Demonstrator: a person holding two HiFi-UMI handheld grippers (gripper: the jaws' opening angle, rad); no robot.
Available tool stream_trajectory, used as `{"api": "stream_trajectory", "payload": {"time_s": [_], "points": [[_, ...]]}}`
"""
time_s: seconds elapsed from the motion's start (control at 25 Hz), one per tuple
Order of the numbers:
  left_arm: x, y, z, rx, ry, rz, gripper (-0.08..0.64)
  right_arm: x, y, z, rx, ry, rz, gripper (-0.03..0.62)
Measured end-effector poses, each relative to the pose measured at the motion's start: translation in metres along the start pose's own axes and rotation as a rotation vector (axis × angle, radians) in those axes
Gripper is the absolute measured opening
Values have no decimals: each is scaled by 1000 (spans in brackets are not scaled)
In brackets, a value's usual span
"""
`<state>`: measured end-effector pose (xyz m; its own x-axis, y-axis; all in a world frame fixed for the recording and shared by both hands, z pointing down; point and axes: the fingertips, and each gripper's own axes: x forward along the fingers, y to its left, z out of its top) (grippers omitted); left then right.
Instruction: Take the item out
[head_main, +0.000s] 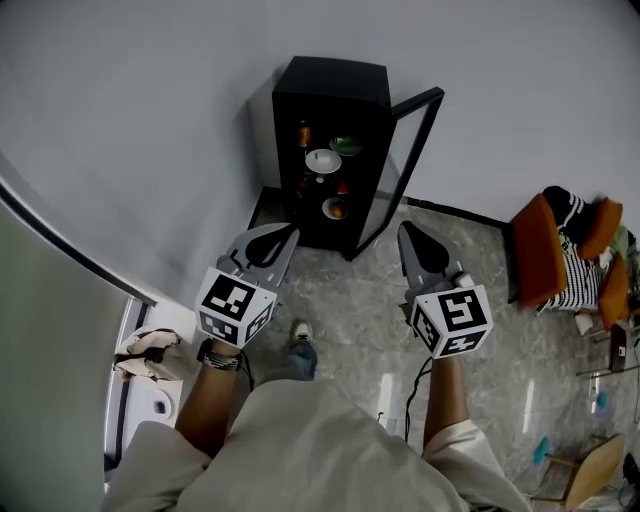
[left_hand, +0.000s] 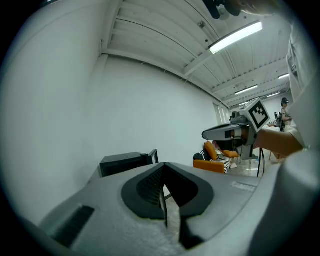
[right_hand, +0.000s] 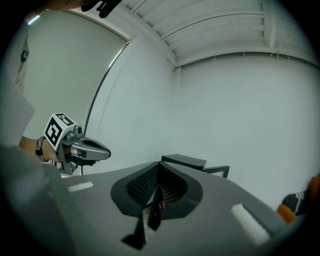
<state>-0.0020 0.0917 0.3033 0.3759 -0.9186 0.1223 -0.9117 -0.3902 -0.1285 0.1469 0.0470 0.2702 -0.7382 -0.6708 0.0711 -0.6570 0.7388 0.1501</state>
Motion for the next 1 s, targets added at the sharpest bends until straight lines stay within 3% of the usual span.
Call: {"api": "stream_trajectory", "payload": {"time_s": [0.36,0.56,0.84,1.0], "points": [[77,86,0,-9,16,-36,3,101,-44,3,2,32,-48,6],[104,127,-3,-79,2,-56,3,147,-59,3,16,39,-69,6],[148,177,-18,-100,32,-71,3,208,-76,-8,28,62,-74,6],[171,203,-31,-208,22,-94,3,241,-80,-16,22,77,-77,6]]}}
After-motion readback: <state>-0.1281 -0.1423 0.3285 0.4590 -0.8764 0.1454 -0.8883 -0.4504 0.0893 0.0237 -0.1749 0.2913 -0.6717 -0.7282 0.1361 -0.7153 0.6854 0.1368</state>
